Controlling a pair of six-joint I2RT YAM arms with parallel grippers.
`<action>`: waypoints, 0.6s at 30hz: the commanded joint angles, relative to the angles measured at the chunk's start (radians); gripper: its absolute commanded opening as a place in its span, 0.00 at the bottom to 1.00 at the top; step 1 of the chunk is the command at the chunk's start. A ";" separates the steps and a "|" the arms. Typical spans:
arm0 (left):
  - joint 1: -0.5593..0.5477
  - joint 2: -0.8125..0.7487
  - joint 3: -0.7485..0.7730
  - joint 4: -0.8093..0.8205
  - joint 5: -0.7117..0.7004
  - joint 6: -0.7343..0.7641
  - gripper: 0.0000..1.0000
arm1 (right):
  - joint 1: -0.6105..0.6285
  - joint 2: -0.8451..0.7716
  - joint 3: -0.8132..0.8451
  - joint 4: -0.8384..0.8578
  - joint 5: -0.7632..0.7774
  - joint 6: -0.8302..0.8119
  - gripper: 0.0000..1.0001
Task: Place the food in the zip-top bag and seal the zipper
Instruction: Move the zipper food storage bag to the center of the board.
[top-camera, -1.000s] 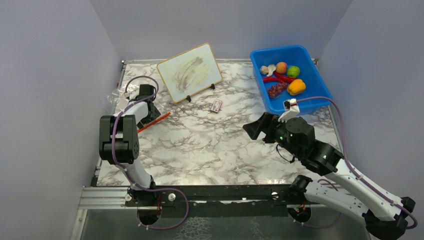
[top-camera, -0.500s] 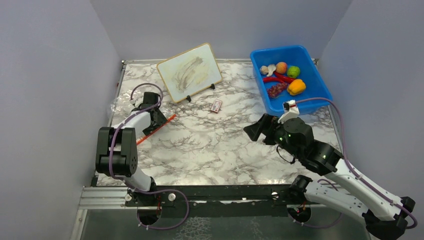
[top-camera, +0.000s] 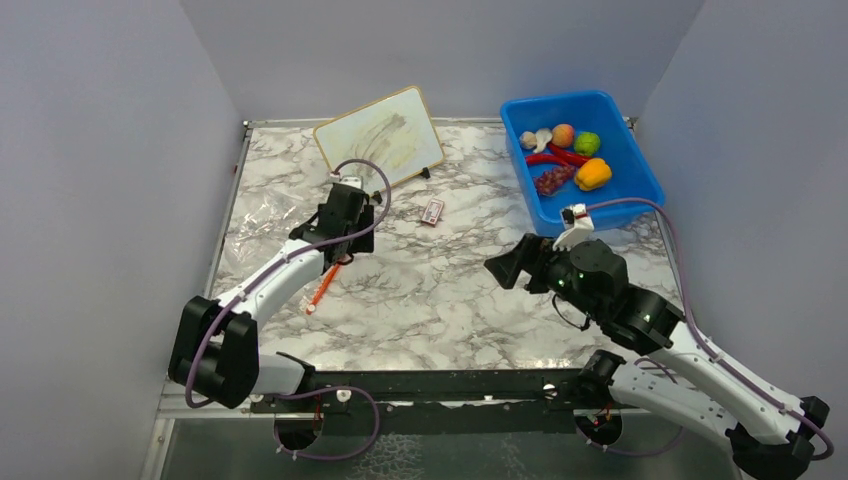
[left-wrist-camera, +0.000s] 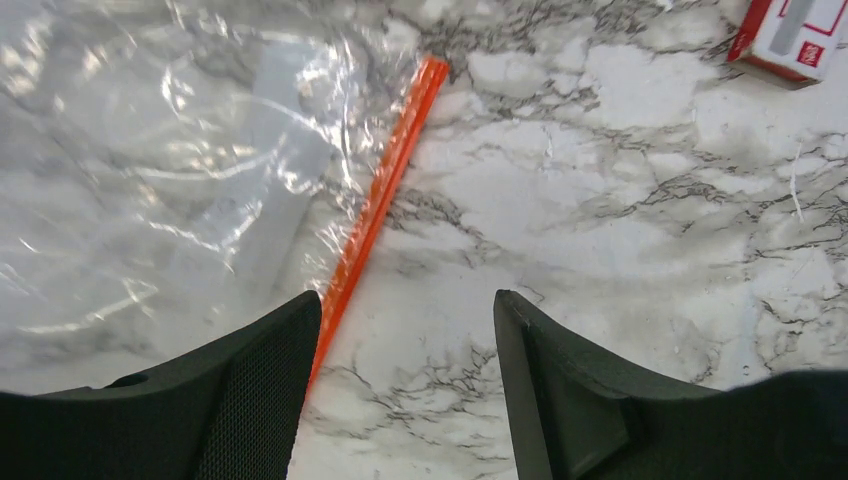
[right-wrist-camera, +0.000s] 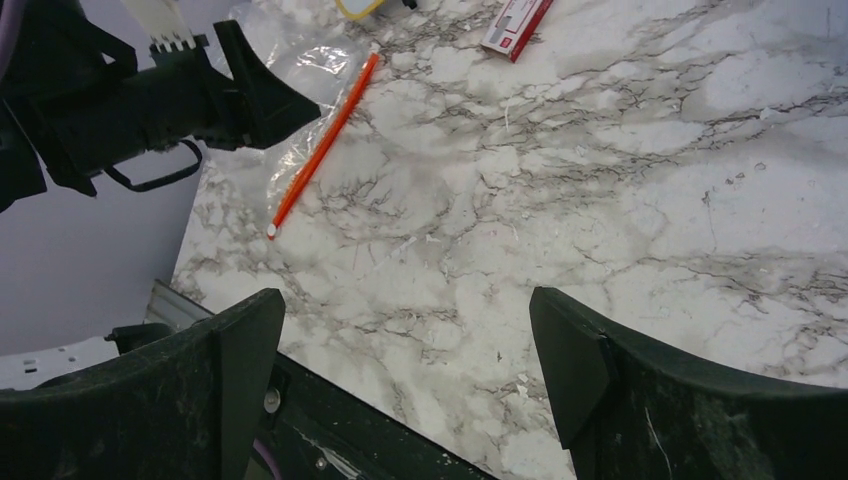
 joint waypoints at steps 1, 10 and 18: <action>-0.018 -0.017 0.056 0.072 -0.116 0.370 0.66 | 0.007 -0.061 -0.039 0.096 -0.052 -0.054 0.94; -0.024 0.094 0.005 0.081 -0.232 0.565 0.67 | 0.007 -0.065 -0.011 0.074 -0.032 -0.038 0.92; -0.038 0.191 -0.008 0.089 -0.224 0.600 0.67 | 0.007 -0.027 0.000 0.033 -0.022 0.002 0.91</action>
